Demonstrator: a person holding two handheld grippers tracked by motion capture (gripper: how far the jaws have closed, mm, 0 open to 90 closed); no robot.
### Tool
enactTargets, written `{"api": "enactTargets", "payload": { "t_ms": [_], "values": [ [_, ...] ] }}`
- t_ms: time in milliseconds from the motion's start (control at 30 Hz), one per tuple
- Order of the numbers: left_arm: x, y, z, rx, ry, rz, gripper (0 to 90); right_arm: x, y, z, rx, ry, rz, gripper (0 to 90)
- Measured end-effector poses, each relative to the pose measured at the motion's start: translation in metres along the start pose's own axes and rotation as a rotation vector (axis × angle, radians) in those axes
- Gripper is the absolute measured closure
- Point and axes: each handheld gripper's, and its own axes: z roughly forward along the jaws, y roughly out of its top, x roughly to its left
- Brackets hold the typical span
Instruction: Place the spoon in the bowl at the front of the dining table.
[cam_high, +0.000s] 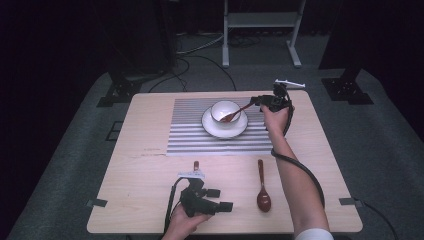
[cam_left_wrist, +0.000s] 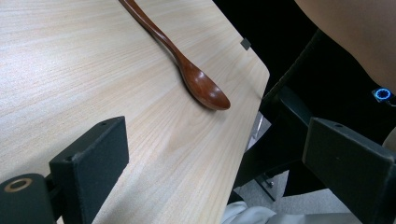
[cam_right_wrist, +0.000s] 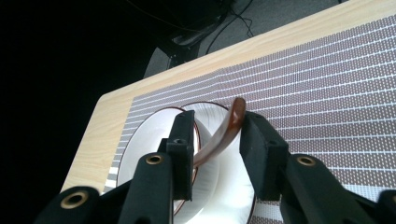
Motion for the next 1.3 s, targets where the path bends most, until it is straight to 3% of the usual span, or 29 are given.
{"api": "enactTargets", "payload": {
  "t_ms": [167, 500, 633, 900, 1300],
  "values": [
    [0.000, 0.002, -0.001, -0.006, 0.003, 0.002, 5.9, -0.003, -0.002, -0.002, 0.013, 0.009, -0.007, 62.7],
    [0.001, 0.003, 0.004, 0.008, 0.001, 0.006, 5.9, -0.006, -0.007, -0.010, 0.045, 0.079, -0.037, 55.7],
    [0.002, 0.003, 0.004, 0.011, 0.002, 0.011, 5.9, -0.009, -0.014, -0.013, 0.067, 0.086, -0.064, 53.9],
    [-0.001, 0.001, 0.002, 0.007, 0.009, 0.023, 5.9, -0.016, -0.028, -0.025, 0.099, 0.113, -0.074, 52.0],
    [0.005, 0.001, -0.004, -0.018, 0.024, 0.003, 5.9, -0.021, -0.043, -0.033, 0.152, 0.158, -0.109, 49.6]
  ]
}}
